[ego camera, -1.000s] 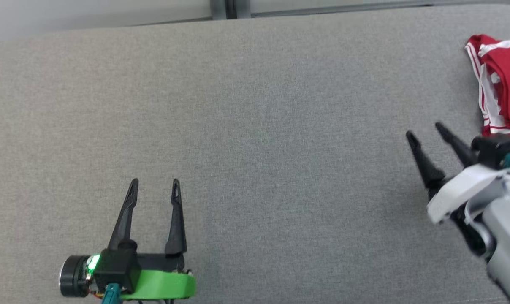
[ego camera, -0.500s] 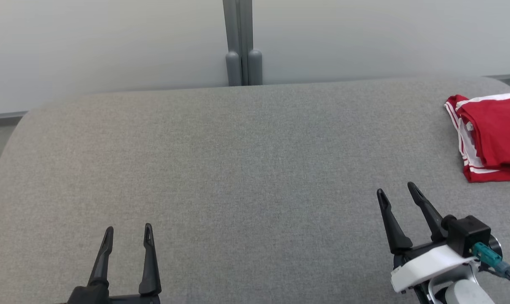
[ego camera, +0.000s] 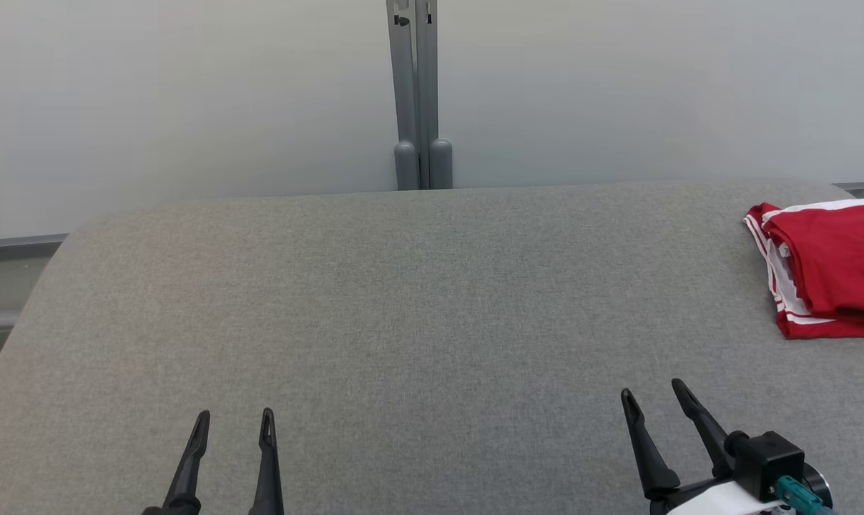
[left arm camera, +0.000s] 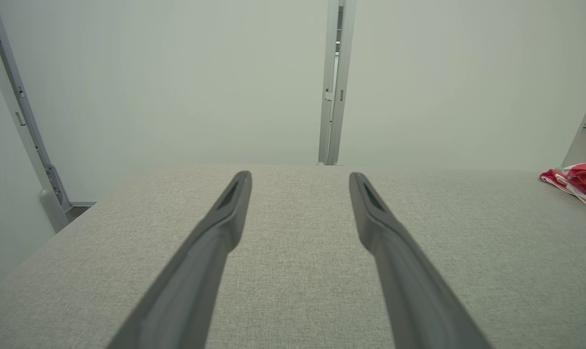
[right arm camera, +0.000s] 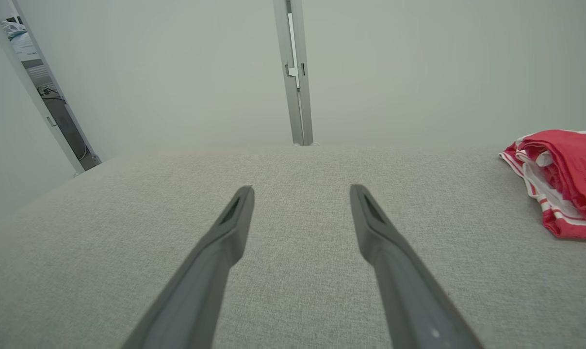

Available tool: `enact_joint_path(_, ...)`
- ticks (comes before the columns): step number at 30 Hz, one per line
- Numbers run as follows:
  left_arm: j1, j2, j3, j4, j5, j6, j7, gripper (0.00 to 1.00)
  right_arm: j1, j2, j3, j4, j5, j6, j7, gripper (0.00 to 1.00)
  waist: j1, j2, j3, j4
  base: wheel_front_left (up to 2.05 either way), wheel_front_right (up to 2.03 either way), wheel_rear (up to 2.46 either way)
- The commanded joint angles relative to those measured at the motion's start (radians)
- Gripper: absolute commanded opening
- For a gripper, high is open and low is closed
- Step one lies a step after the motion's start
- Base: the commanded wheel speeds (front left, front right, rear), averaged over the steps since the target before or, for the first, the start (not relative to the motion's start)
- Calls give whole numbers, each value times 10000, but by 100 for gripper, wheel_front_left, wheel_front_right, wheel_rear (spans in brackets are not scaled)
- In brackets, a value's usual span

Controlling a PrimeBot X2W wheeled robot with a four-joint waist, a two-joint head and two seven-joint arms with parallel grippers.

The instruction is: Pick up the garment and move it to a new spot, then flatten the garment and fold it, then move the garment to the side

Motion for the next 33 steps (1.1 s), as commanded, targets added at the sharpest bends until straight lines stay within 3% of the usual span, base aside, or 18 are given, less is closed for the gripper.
enact_joint_path(1,74,5,-7,17,-102,-52,-27,100,83,33,-24,18,-57,-18,-21,100,1,0,-16,-27,0,0,0)
enact_joint_path(19,-57,6,-206,249,-6,-62,-27,100,-21,-53,-15,3,-39,-18,-21,100,1,0,40,1,0,0,0)
enact_joint_path(20,-6,0,-223,247,2,-72,0,0,3,-29,-14,-6,-12,0,0,0,1,0,41,1,0,0,0)
enact_joint_path(23,53,0,-268,268,-193,-89,15,0,43,3,-9,52,184,2,19,0,1,0,57,-2,0,0,0)
enact_joint_path(33,-456,147,-48,554,-2400,-194,411,0,-294,19,-310,188,2186,0,462,0,1,0,135,-39,0,0,0)
